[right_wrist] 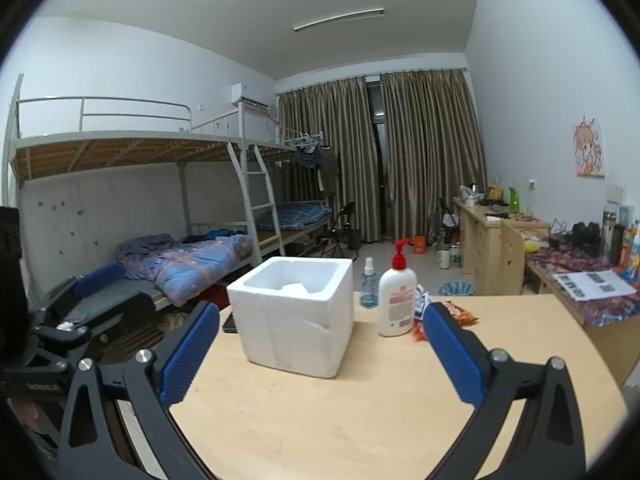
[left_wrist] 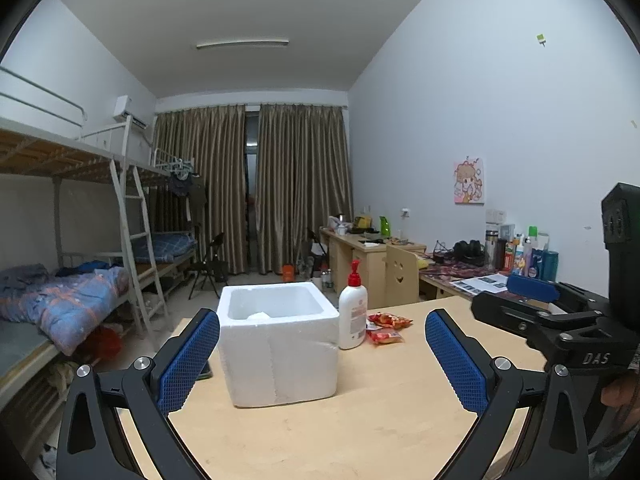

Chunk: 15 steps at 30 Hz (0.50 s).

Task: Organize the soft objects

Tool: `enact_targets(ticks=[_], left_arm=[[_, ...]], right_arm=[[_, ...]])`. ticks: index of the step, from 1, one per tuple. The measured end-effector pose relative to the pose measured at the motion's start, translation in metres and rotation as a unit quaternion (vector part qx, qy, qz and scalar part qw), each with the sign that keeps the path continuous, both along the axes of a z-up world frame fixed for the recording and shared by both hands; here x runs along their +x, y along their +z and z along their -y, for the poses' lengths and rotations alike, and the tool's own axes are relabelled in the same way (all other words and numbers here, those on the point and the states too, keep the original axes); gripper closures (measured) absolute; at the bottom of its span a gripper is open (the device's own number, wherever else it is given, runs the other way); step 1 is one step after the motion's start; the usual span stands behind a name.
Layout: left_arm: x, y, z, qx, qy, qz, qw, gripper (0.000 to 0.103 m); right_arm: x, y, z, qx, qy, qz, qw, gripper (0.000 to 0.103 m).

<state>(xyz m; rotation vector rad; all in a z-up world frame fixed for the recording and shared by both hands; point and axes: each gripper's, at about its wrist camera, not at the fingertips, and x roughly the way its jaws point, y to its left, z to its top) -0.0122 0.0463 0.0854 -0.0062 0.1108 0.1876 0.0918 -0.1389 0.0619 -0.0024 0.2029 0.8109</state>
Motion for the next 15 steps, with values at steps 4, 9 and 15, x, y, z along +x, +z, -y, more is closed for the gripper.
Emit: enact_targets(ticks=[4, 9, 15], left_arm=[[0.002, -0.010, 0.004, 0.010, 0.008, 0.000, 0.9999, 0.000], [0.003, -0.020, 0.003, 0.005, 0.011, -0.001, 0.9999, 0.000], [0.006, -0.032, 0.001, 0.004, 0.021, -0.002, 0.9998, 0.000]], right_arm=[[-0.006, -0.013, 0.005, 0.011, -0.001, 0.000, 1.000, 0.000], [-0.009, -0.025, 0.006, 0.003, -0.006, 0.003, 1.000, 0.000], [-0.008, -0.035, 0.016, 0.028, -0.004, -0.006, 1.000, 0.000]])
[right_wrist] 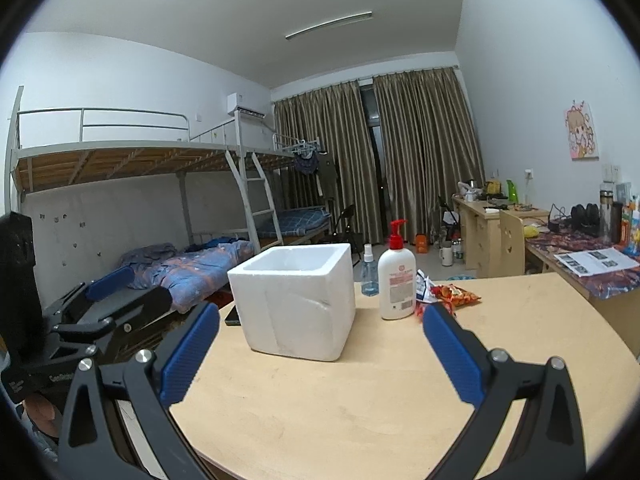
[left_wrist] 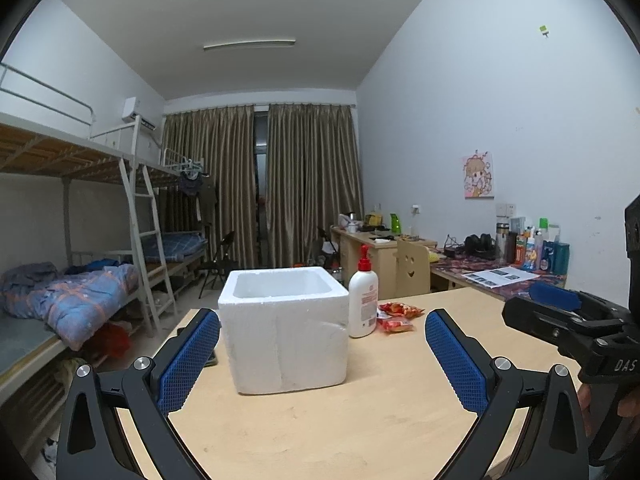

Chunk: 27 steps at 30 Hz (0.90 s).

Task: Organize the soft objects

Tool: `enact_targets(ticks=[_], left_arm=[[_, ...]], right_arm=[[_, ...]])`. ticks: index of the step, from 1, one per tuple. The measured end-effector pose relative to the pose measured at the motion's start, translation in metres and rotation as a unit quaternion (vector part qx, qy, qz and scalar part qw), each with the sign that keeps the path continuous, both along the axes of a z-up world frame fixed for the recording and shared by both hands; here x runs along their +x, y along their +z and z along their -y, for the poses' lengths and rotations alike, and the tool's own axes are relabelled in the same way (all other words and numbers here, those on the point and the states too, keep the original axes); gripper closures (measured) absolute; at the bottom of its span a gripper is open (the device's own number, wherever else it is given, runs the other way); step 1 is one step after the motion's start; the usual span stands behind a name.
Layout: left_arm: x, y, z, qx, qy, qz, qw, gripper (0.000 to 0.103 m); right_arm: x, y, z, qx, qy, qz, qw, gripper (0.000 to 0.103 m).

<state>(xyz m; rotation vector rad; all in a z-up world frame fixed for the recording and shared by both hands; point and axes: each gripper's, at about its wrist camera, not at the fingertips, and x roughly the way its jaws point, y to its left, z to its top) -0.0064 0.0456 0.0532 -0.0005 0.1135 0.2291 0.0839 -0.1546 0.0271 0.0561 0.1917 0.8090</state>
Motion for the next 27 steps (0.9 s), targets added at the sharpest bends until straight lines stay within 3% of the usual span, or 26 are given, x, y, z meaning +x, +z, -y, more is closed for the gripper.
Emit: enact_targets(ticks=[12, 18, 27], left_arm=[[-0.013, -0.023, -0.004, -0.008, 0.004, 0.000, 1.0000, 0.000], [-0.035, -0.034, -0.002, -0.008, 0.023, 0.026, 0.9994, 0.000], [-0.045, -0.037, 0.006, -0.009, 0.007, 0.022, 0.9997, 0.000]], right_arm=[[-0.008, -0.029, 0.000, -0.018, 0.000, -0.022, 1.000, 0.000], [-0.028, -0.040, 0.001, -0.023, -0.007, -0.009, 1.000, 0.000], [-0.044, -0.040, 0.002, -0.031, -0.022, 0.001, 0.999, 0.000]])
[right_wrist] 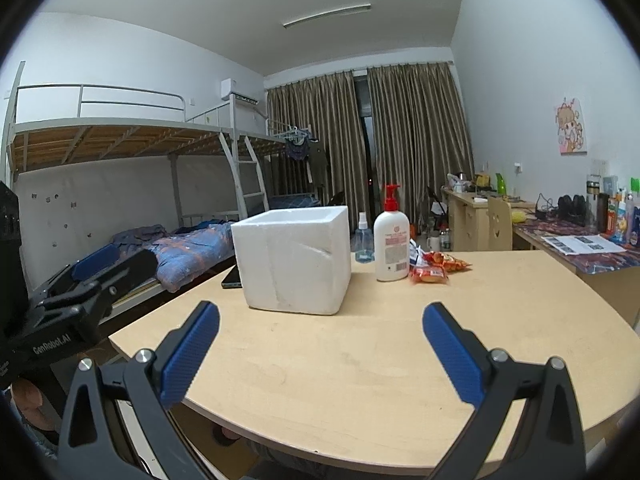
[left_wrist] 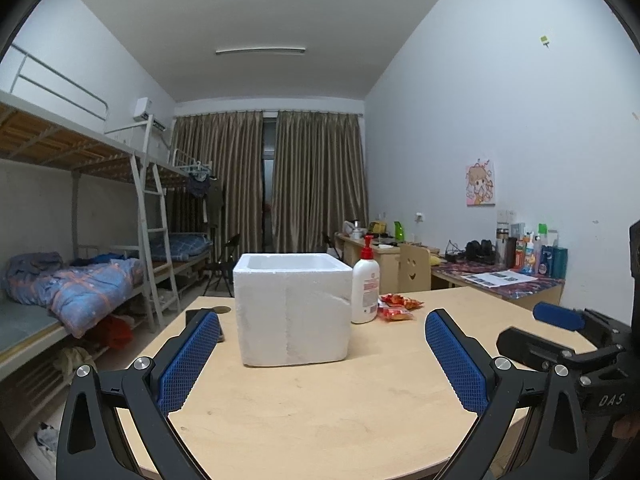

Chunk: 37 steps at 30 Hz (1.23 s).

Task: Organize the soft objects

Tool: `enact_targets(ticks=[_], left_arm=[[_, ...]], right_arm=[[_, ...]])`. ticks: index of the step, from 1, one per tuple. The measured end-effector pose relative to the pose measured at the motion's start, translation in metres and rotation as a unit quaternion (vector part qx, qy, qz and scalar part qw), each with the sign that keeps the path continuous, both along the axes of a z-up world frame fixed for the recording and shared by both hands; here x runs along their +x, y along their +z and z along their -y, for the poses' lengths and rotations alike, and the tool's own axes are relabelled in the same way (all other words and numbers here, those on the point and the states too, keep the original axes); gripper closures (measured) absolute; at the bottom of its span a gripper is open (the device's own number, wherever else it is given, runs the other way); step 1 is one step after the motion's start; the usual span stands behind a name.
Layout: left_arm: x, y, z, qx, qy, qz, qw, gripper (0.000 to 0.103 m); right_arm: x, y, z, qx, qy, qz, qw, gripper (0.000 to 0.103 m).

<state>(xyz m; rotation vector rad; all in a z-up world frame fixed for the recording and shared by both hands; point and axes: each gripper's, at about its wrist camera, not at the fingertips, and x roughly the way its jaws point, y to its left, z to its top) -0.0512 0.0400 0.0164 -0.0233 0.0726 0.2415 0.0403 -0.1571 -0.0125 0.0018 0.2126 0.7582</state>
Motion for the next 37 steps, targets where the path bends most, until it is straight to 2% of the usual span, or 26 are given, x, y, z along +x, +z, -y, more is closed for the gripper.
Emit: enact_targets(ticks=[37], left_arm=[[0.0010, -0.0039, 0.0013, 0.004, -0.012, -0.006, 0.9999, 0.000]], right_arm=[[0.0031, -0.0007, 0.0004, -0.008, -0.007, -0.007, 1.000, 0.000]])
